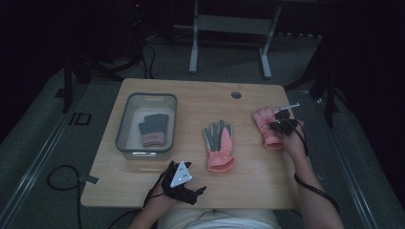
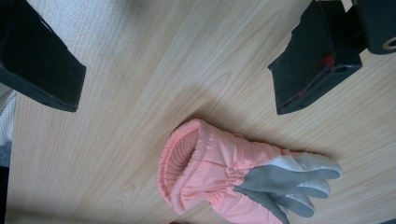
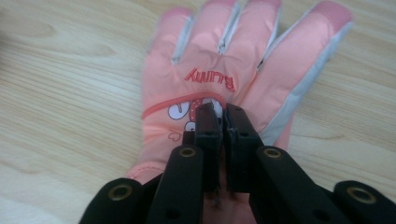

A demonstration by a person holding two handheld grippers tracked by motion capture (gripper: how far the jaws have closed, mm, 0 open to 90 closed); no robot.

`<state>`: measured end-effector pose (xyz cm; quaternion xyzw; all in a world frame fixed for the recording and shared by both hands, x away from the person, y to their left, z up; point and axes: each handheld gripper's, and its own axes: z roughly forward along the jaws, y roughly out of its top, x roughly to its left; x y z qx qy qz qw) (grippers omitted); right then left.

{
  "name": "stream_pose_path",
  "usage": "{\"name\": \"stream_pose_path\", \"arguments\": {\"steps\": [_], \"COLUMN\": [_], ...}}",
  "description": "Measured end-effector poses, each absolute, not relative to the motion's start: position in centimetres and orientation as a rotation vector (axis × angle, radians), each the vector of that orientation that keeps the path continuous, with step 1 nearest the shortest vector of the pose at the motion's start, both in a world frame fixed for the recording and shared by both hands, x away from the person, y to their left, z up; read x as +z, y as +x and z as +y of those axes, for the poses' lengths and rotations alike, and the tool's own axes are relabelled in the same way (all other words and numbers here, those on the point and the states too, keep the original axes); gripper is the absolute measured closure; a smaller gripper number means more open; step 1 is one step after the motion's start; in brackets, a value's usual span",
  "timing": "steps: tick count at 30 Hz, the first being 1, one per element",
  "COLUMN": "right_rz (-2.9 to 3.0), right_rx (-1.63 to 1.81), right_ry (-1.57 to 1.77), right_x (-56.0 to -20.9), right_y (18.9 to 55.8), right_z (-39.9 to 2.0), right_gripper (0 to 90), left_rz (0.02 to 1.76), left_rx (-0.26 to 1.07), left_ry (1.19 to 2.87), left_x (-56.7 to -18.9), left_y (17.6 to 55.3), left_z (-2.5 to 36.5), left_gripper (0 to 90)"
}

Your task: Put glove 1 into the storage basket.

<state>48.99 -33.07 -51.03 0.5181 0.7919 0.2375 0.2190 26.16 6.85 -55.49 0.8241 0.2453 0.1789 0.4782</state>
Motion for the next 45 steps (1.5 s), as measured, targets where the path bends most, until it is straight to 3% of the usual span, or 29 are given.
{"name": "stream_pose_path", "arguments": {"steps": [18, 29, 45], "right_rz": [2.087, 2.042, 2.075], "right_rx": [0.846, 0.844, 0.782], "right_ry": [1.445, 1.492, 1.536], "right_x": [-44.8, -47.6, -51.9], "right_y": [40.7, 37.4, 38.9], "right_z": [-31.5, -30.0, -29.3], "right_gripper": [86.3, 86.1, 83.8], "left_rz": [0.618, 0.605, 0.593], "left_rx": [0.446, 0.439, 0.435], "left_ry": [1.999, 2.008, 2.013], "left_x": [-55.5, -55.6, -55.6], "left_y": [26.3, 26.2, 26.2], "left_z": [7.2, 7.0, 6.9], "left_gripper": [2.5, 2.5, 2.5]}}
